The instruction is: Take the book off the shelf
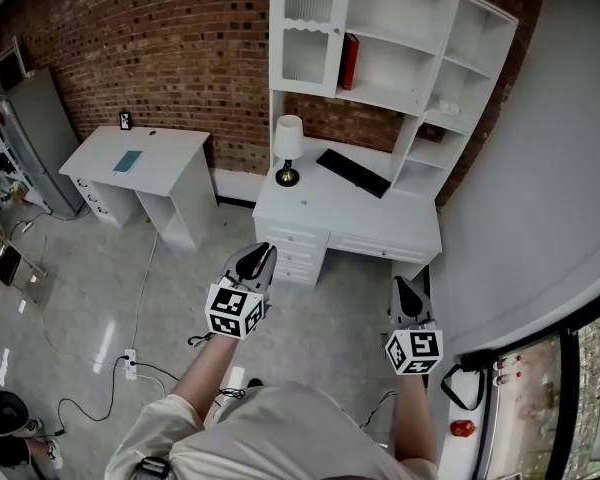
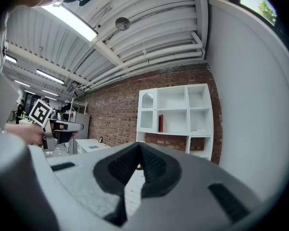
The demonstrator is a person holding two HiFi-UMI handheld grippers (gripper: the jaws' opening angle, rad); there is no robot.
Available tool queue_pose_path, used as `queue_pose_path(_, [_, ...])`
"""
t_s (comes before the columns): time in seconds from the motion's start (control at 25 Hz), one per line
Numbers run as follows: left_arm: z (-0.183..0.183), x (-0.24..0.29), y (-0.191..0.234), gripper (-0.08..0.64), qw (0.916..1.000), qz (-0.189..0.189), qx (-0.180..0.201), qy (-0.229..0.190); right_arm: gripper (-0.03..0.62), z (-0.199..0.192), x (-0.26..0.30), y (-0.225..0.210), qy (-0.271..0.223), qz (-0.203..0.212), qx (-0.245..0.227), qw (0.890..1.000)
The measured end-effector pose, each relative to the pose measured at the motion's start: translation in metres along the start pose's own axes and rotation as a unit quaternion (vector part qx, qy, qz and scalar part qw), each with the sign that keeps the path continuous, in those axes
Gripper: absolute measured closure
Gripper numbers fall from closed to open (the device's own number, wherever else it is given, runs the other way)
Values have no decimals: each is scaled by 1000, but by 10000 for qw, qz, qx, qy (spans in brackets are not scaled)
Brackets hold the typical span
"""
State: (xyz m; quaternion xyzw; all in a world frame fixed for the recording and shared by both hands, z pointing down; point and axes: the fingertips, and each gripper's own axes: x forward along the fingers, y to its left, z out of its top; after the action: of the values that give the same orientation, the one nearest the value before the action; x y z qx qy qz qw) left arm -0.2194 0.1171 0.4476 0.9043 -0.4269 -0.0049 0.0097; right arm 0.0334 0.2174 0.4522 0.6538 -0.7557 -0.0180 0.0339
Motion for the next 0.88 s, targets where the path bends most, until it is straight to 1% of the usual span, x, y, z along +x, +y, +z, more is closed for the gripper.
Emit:
queue_pose_path(0.12, [1,0,-4,477,10000,67,-56,-39,591,0,-3,-4,-18,52,8,10000])
queue_pose_path(0.24, [1,-1,-9,449,9998,180,-69,-80,591,-4,-6,-9,-18,82,26,10000])
queue_pose_path(0.48, [-4,0,-19,360,9996,237,-138,-39,591,-9,-10,-19,32,133,40,9999])
queue_pose_path(0.64, [-9,3,-29,347,9995,262,-150,33,591,-15,-12,-28,105,178,55,9998])
queue_pose_path(0.88, [-14,-2,-41,347,9990,402,-207,23,591,-23,-16,-37,188,330,59,9993])
